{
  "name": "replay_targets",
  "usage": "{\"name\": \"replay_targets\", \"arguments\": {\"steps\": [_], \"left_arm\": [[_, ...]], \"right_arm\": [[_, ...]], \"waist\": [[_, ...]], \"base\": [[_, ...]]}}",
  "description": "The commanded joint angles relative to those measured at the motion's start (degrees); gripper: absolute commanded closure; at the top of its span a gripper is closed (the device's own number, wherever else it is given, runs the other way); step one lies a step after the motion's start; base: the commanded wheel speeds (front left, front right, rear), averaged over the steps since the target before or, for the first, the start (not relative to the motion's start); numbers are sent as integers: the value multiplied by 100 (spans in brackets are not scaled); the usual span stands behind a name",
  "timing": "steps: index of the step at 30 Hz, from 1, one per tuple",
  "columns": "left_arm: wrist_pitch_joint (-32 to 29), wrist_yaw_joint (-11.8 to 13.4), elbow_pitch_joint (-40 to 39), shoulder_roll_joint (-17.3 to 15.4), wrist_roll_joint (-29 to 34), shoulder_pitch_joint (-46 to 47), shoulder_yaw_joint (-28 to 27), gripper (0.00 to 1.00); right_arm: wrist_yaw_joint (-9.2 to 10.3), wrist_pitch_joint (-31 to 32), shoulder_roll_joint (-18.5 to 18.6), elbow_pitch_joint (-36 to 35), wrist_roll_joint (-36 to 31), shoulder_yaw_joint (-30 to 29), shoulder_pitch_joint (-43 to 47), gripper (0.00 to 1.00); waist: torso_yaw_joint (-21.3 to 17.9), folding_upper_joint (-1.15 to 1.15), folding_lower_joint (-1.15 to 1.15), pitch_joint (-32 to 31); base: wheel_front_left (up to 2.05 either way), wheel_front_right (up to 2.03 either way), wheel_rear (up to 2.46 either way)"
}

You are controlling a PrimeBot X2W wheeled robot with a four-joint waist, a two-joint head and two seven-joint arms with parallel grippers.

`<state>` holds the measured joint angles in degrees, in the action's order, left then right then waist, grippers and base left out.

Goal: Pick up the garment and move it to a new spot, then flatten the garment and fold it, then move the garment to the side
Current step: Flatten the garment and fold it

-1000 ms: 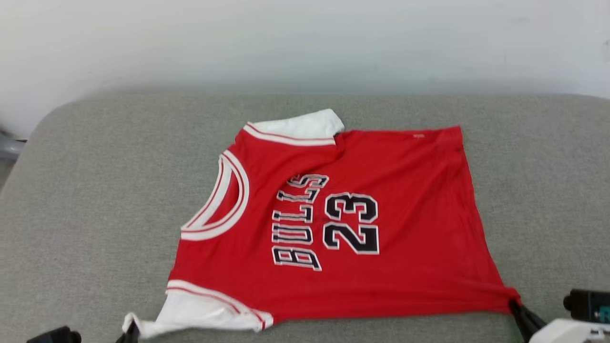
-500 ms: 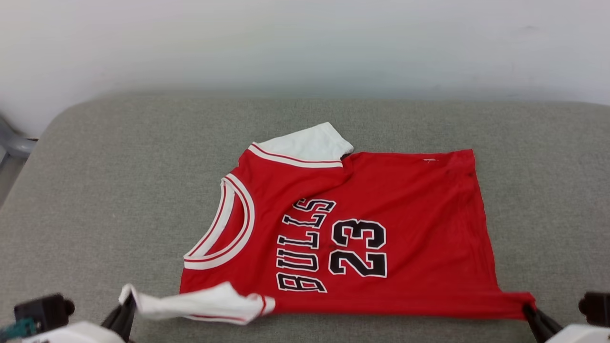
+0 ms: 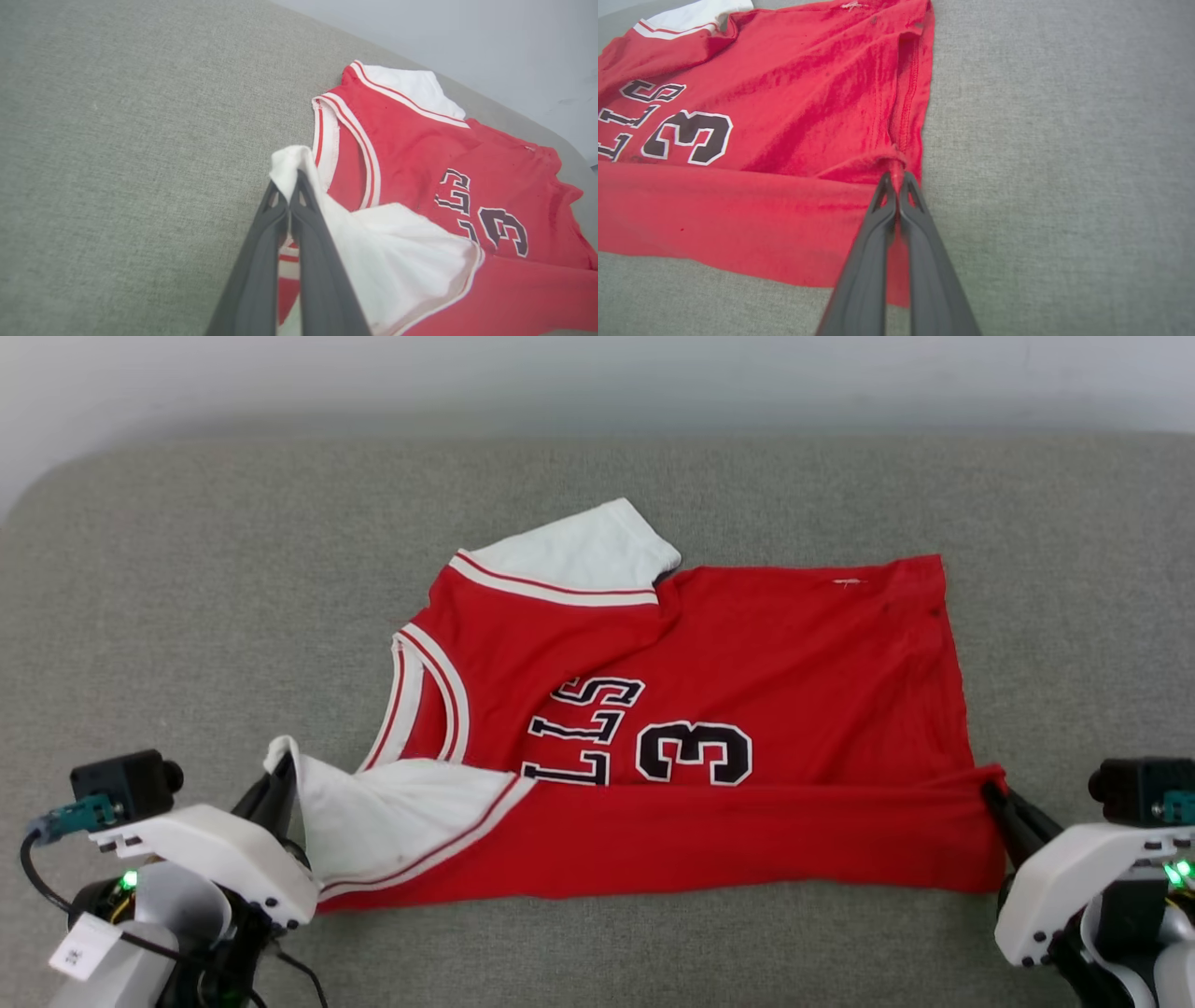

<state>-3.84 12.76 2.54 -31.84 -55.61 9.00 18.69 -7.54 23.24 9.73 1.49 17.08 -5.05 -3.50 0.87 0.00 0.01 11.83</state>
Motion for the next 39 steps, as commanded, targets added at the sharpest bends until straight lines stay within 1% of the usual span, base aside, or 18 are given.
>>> {"name": "replay_targets", "arguments": {"steps": [1,7,14,15,16,17,18,19,22,24,28,32,33,39], "left_arm": [[63,-76,154,43,33,217,-1,100],[175,-340,770,209,32,677,54,100],[-123,-662,1471,426,-44,965,376,100],[-133,-668,1552,456,-52,983,394,100],[-148,-692,1621,489,-67,1005,409,87],[-170,-703,1703,501,-75,1020,437,55],[-172,-713,1774,509,-78,1038,447,4],[-113,-718,1822,499,-62,1059,427,0],[-47,-699,1946,458,-59,1069,371,0],[-32,-672,1968,429,-57,1037,349,0],[-146,-532,1883,273,-26,933,322,0],[-455,-390,1672,-22,-75,800,281,0],[-455,-390,1672,-22,-75,800,281,0],[-1433,-182,1031,-520,-372,648,252,0]], "right_arm": [[11,-107,52,122,27,61,-230,100],[11,-418,134,728,149,312,-655,100],[12,-802,249,1465,301,599,-931,100],[12,-859,264,1554,333,622,-956,87],[12,-919,287,1629,348,636,-983,73],[12,-996,312,1685,369,630,-1003,39],[13,-1090,337,1726,389,613,-1010,0],[13,-1197,359,1738,419,617,-999,0],[11,-1669,356,1601,506,597,-967,0],[10,-2057,302,1481,537,482,-915,0],[9,-2556,255,1194,425,335,-733,0],[9,-2686,142,823,252,141,-522,0],[9,-2686,142,823,252,141,-522,0],[9,-2576,-105,413,74,-53,-228,0]], "waist": [[-62,0,-1,249],[-105,0,-1,622],[-112,0,-1,800],[-108,0,-1,791],[-103,0,-1,773],[-98,0,-1,745],[-92,0,-1,705],[-84,0,-1,656],[-71,0,-1,470],[-72,0,-1,319],[-92,0,-1,4],[-133,0,-1,-204],[-133,0,-1,-204],[-175,0,-1,-360]], "base": [[0,0,0],[0,0,0],[0,0,0],[0,0,0],[0,0,0],[0,0,0],[0,0,0],[0,0,0],[0,0,0],[0,0,0],[0,0,0],[0,0,0],[0,0,0],[0,0,0]]}}
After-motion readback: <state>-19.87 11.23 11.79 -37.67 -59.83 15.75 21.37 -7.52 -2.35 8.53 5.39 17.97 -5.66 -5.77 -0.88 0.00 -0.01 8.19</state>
